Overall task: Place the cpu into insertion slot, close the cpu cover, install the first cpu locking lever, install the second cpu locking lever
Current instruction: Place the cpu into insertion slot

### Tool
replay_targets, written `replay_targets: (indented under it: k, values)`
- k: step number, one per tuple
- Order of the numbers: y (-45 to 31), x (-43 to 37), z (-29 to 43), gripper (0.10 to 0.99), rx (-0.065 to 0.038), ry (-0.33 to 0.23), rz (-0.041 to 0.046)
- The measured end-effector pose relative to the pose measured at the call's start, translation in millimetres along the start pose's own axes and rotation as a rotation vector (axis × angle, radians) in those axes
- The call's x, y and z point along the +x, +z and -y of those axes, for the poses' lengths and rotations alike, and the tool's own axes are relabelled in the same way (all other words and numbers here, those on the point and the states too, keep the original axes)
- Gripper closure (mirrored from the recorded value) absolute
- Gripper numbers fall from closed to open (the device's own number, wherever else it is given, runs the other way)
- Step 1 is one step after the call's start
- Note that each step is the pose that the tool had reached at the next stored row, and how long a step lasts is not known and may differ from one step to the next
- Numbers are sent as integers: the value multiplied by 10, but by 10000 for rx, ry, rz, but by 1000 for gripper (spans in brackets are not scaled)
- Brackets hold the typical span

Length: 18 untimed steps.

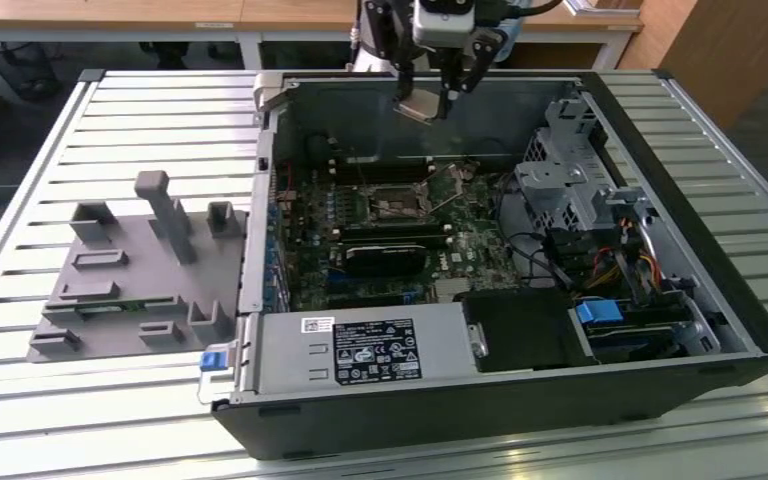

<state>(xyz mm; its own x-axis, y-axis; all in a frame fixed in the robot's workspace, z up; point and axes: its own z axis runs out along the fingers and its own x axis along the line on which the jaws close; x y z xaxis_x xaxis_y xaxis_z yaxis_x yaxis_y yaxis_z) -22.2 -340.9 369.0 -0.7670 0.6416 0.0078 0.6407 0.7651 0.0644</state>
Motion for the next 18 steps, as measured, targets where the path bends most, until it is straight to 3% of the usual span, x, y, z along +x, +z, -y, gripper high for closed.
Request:
replay_targets:
  k: [18]
  values:
    - [36,1,0,561,71,2448,236]
